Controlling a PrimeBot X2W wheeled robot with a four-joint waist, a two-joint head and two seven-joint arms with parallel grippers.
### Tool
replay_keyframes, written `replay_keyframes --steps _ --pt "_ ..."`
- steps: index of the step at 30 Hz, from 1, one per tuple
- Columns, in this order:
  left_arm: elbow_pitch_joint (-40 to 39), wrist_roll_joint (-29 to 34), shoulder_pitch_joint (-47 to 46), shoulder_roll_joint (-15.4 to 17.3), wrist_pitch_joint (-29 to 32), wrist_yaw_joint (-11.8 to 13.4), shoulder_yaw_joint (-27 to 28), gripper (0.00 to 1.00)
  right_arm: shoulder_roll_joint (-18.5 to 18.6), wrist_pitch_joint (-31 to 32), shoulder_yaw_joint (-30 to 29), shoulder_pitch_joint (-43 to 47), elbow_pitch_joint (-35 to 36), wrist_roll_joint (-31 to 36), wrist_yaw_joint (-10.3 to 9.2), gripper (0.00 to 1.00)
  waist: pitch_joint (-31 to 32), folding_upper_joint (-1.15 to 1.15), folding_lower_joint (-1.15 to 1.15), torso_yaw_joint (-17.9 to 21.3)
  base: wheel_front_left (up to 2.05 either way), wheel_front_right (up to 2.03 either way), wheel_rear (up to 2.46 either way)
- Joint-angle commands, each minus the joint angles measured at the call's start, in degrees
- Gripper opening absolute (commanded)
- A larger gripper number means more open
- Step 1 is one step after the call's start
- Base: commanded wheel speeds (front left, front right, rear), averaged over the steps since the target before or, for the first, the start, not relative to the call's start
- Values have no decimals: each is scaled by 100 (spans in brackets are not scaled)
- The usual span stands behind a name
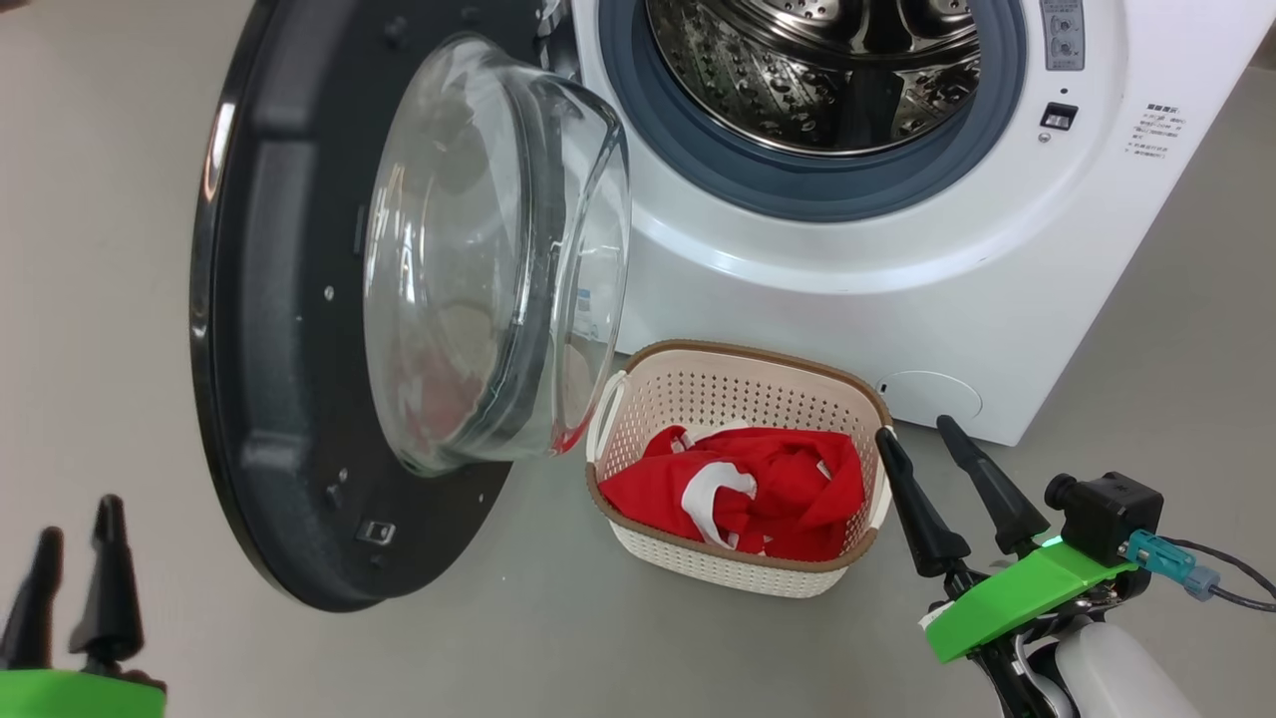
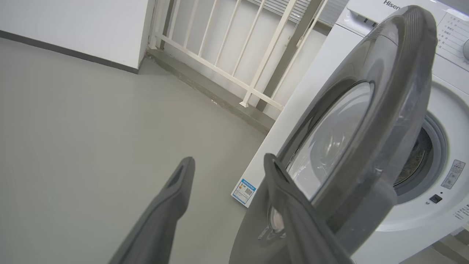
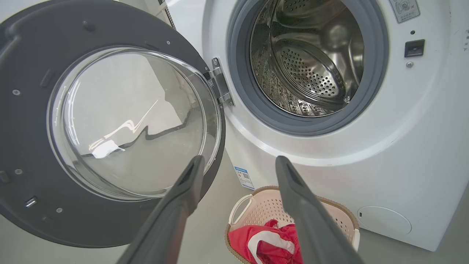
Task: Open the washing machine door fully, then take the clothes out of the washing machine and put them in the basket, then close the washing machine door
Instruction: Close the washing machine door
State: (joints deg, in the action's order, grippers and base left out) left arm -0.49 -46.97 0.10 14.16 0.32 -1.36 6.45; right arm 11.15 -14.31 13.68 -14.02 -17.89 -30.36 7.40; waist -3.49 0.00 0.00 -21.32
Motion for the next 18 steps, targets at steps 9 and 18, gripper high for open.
replay_keyframes --steps 9,18 --pt "-164 764 118 98 -732 37 28 100 11 -69 151 -53 173 27 9 100 21 0 0 22 0 0 0" --pt "-146 1117 381 -157 -1118 174 -218 100 8 -69 117 -33 212 40 9 100 11 0 0 54 0 0 0"
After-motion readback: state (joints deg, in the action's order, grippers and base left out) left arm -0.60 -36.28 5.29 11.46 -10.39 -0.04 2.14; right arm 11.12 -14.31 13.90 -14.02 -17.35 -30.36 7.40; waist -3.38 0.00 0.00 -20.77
